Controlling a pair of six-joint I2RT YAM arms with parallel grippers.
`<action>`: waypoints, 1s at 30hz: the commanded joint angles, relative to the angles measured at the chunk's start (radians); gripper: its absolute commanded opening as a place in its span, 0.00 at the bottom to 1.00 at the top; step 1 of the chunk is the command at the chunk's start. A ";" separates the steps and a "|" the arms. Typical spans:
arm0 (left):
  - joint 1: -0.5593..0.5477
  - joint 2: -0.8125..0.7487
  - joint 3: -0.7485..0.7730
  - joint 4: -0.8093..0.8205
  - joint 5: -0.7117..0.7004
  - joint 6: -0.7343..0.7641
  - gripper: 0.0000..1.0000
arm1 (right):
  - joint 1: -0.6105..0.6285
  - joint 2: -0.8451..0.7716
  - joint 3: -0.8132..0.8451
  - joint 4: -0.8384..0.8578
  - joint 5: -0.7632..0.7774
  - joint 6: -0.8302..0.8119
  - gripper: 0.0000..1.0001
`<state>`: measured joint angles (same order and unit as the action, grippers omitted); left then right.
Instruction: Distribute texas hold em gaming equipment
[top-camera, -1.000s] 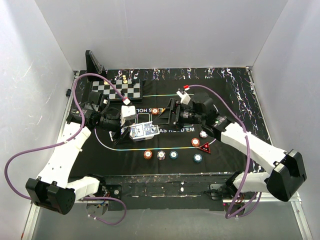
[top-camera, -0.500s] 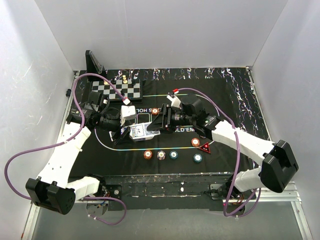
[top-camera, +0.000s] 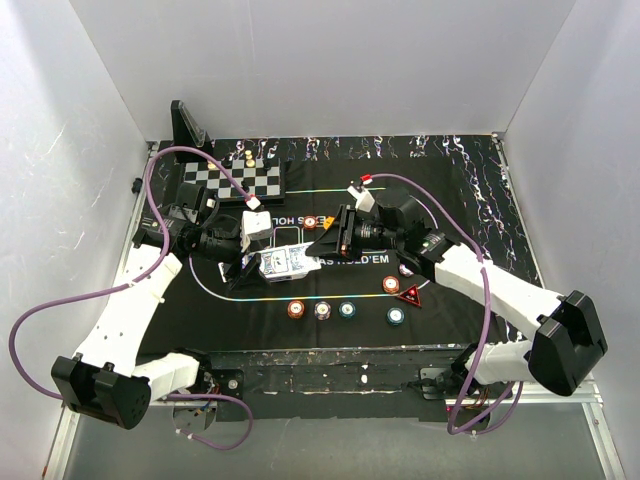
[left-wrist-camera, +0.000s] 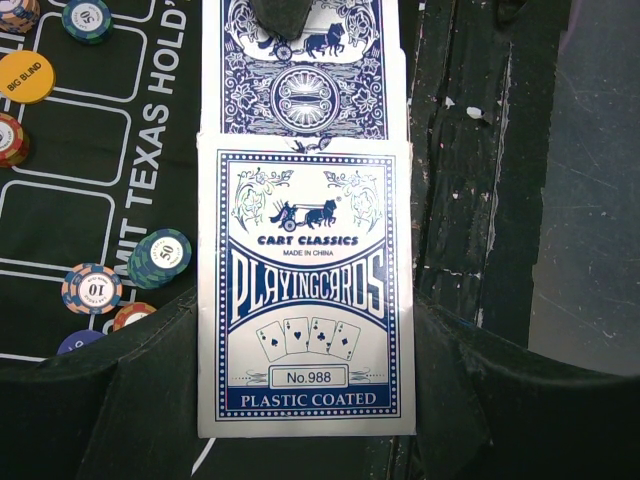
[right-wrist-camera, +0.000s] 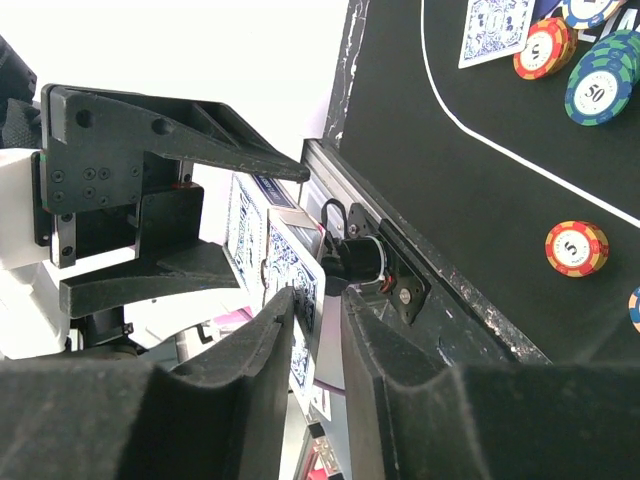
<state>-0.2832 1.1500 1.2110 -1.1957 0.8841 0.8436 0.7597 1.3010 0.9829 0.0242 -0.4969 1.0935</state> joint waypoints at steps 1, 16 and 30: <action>0.004 -0.026 0.028 0.019 0.041 -0.005 0.45 | -0.008 -0.029 -0.006 0.034 -0.009 0.002 0.31; 0.006 -0.022 0.035 0.025 0.042 -0.011 0.45 | -0.079 -0.100 -0.030 -0.007 -0.017 -0.009 0.12; 0.006 -0.016 0.036 0.027 0.038 -0.012 0.45 | -0.287 -0.137 -0.007 -0.001 -0.132 0.020 0.01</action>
<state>-0.2832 1.1500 1.2110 -1.1923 0.8833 0.8333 0.5602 1.1851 0.9413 -0.0044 -0.5591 1.1023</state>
